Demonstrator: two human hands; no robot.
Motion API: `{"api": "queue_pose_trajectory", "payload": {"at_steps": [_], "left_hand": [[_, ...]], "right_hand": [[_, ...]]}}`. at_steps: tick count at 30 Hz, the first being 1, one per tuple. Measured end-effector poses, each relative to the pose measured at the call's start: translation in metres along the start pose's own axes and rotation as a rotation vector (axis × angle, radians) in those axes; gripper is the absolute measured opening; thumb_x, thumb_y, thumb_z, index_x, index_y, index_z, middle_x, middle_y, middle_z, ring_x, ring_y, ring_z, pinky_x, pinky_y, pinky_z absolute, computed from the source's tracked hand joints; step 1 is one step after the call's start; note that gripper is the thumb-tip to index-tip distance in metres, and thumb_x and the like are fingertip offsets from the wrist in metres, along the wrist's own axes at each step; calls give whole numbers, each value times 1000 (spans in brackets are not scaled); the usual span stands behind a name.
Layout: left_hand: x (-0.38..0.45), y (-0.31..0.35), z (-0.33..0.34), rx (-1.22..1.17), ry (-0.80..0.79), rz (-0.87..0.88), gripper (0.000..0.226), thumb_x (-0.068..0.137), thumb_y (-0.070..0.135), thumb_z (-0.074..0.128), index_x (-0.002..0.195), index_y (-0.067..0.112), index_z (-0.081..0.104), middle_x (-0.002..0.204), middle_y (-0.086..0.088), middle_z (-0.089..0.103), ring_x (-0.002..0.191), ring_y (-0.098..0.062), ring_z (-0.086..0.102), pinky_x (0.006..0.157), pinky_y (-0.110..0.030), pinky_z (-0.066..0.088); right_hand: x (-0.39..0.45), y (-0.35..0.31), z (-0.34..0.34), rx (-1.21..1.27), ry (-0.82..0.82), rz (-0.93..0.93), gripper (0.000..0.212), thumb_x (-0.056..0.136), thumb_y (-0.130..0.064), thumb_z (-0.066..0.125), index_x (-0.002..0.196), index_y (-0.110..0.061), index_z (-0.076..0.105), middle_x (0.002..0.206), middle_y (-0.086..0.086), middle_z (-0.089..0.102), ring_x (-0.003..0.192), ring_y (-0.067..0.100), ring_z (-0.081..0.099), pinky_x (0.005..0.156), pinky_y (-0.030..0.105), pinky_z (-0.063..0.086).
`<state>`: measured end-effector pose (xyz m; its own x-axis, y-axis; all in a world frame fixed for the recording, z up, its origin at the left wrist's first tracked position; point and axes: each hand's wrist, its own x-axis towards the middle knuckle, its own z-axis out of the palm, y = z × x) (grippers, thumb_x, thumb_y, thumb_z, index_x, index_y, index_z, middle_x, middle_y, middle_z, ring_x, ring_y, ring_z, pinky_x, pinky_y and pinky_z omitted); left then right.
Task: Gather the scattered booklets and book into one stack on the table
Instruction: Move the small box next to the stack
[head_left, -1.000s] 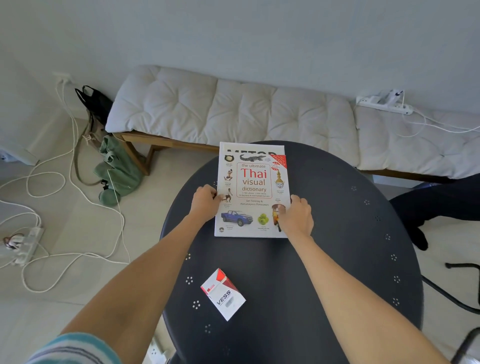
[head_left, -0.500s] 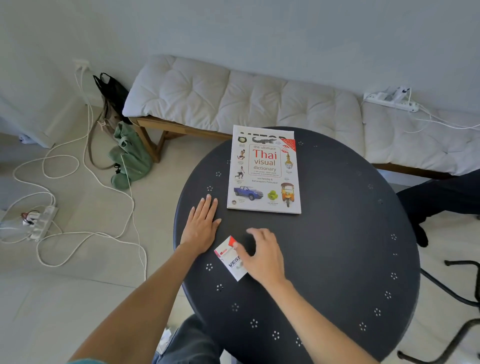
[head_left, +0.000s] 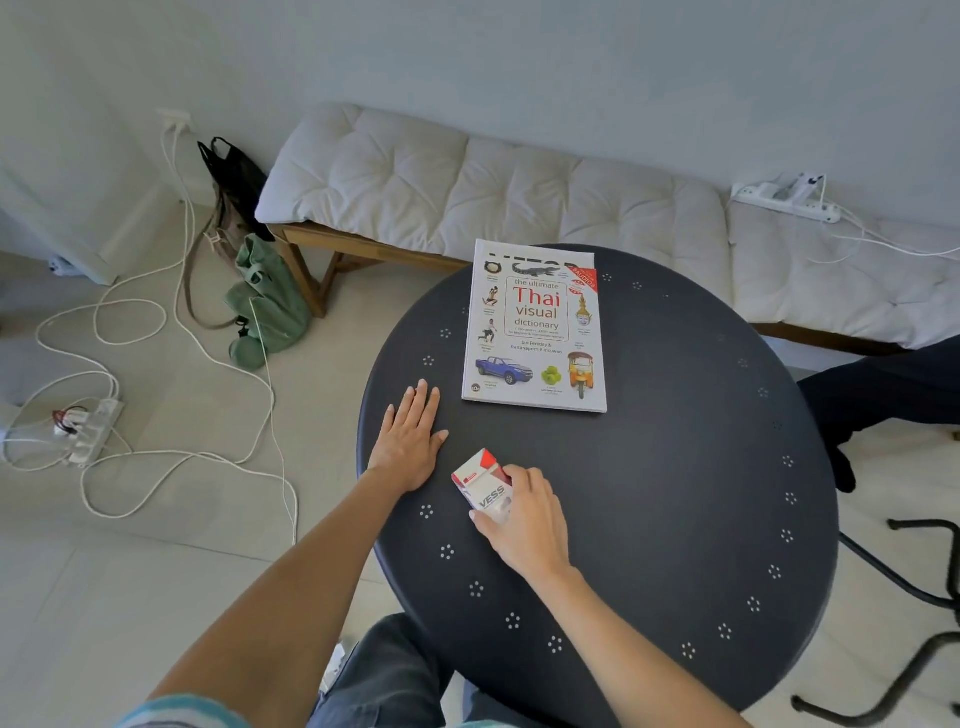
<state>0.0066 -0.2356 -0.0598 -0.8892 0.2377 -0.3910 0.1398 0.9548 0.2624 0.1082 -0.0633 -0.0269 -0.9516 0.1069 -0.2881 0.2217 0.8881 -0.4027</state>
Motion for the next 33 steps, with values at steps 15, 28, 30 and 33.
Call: {"api": "queue_pose_trajectory", "payload": {"at_steps": [15, 28, 30, 33], "left_hand": [[-28, 71, 51, 162, 98, 412, 61, 97, 45, 5, 152, 18, -1, 157, 4, -10, 148, -15, -2, 117, -36, -8], [20, 106, 46, 199, 80, 537, 62, 97, 50, 6, 152, 21, -2, 160, 4, -5, 148, -12, -3, 120, -37, -5], [20, 105, 47, 185, 87, 537, 62, 97, 50, 7, 151, 22, -2, 160, 5, -6, 148, -11, -2, 120, -37, -5], [20, 105, 49, 162, 94, 529, 61, 98, 50, 9, 151, 22, -3, 159, 6, -6, 147, -10, -2, 120, -37, -3]], "right_hand": [[18, 100, -59, 394, 402, 515, 63, 72, -44, 73, 126, -18, 56, 115, 4, 57, 103, 24, 58, 83, 36, 50], [142, 136, -117, 268, 415, 496, 62, 70, -49, 71, 119, -13, 58, 112, 10, 57, 103, 29, 58, 83, 42, 52], [168, 131, -124, 252, 422, 469, 62, 71, -51, 69, 118, -12, 59, 112, 10, 58, 102, 29, 59, 83, 43, 52], [206, 120, -132, 224, 468, 436, 63, 71, -55, 67, 117, -11, 59, 112, 10, 59, 102, 27, 60, 84, 43, 52]]}}
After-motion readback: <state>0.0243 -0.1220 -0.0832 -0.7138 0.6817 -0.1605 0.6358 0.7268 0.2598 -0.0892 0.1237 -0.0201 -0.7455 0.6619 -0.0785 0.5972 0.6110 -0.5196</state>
